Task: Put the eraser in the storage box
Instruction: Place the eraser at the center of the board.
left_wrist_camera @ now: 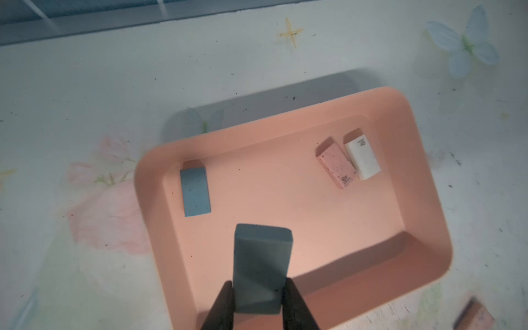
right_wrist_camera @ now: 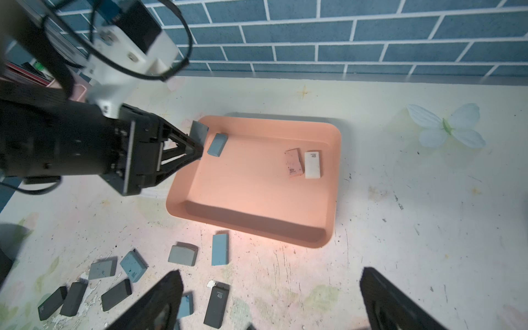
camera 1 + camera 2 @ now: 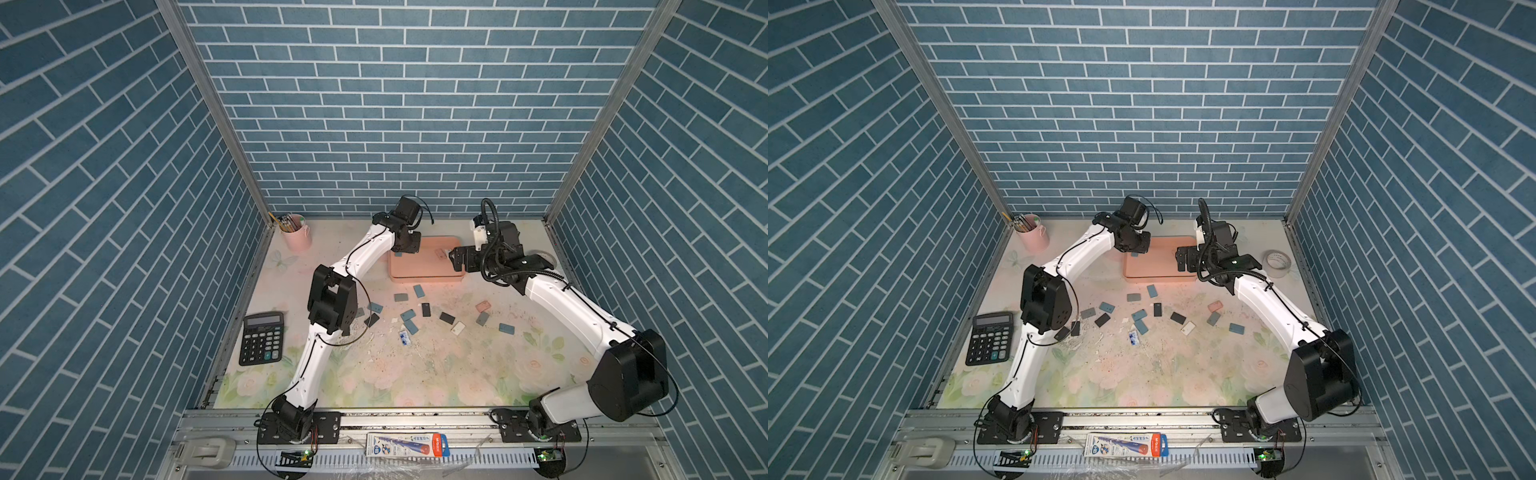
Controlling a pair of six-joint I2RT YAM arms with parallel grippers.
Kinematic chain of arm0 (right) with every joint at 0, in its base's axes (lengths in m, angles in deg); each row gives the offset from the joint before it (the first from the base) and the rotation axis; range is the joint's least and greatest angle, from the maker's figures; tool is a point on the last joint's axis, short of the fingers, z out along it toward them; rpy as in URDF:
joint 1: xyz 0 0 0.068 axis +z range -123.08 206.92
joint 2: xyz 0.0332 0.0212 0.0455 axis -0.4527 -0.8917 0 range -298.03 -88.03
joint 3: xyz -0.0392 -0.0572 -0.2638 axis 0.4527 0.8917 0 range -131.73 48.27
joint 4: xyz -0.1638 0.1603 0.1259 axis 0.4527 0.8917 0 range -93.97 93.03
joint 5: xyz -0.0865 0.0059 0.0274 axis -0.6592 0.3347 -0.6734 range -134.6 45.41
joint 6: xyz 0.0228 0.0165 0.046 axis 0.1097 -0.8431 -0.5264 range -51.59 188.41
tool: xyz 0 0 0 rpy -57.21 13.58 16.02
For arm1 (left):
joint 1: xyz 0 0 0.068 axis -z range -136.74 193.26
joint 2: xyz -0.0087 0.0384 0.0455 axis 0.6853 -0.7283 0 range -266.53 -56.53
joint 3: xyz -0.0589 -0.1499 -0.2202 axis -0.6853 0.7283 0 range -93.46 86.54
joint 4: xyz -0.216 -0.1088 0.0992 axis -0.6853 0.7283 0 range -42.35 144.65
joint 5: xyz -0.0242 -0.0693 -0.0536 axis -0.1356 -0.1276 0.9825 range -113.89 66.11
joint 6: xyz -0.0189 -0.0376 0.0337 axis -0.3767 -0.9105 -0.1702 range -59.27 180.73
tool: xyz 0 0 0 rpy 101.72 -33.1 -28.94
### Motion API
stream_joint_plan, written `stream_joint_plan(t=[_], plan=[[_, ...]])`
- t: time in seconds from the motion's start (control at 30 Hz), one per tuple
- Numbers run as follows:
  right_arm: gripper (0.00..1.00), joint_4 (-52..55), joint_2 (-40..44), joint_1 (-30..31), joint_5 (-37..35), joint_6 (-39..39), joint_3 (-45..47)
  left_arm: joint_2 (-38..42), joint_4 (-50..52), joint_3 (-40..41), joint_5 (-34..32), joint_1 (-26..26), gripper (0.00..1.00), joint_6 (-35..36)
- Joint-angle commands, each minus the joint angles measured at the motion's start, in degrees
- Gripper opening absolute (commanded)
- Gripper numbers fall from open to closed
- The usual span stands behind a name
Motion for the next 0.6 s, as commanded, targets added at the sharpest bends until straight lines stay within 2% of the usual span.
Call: stream_joint_plan(t=[0.0, 0.2, 0.57], plan=[[0.98, 0.67, 1.52, -0.43, 1.0, -2.04, 0.5, -2.87, -3.62, -3.9, -0.02, 0.22, 0.3, -2.17], [0.99, 0.53, 0.95, -0.73, 1.28, -2.25, 1.2, -9.41, -3.44, -10.36, -1.29, 0.26, 0.3, -3.7], [0.98, -0.16, -0.75, -0.7, 1.54, -2.2, 0.61, -11.31, -2.35, -8.71, -5.35, -0.17, 0.3, -3.76]])
